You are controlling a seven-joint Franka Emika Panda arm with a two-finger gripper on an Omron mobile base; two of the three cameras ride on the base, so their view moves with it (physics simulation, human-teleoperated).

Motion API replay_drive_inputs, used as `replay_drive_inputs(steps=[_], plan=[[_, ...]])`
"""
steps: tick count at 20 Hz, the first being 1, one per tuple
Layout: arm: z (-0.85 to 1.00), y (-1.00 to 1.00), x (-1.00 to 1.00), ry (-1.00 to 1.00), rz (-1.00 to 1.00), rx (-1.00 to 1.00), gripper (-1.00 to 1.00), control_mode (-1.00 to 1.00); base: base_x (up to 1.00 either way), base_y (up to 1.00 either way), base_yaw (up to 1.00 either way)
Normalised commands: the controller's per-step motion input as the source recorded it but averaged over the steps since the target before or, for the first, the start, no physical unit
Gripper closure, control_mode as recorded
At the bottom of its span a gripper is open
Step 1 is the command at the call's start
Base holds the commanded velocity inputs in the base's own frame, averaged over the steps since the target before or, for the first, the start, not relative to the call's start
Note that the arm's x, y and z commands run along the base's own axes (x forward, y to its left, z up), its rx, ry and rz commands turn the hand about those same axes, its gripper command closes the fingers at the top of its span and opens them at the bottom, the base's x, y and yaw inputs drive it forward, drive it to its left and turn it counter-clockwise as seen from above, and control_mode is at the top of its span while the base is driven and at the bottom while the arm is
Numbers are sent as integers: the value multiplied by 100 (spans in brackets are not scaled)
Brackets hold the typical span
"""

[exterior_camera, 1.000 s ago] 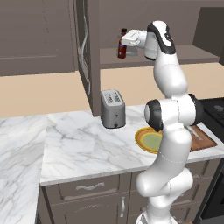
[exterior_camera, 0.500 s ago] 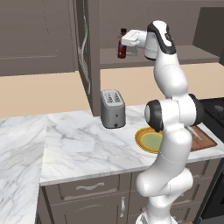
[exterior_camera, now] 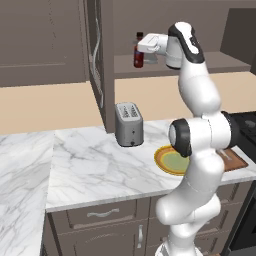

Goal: Pick the fish from the plate and place it on the cutting board. Then pick the condiment bottle from the cabinet and place it next to the cutting board.

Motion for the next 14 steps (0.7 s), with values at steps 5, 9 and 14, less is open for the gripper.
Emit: replay_drive_inputs(steps=[5,9,14], plan=[[5,19,-41,0,2,0,100,-100,0,0,0],[5,18,-44,0,3,0,100,-100,0,0,0],[3,15,-47,0,4,0,100,-100,0,0,0]])
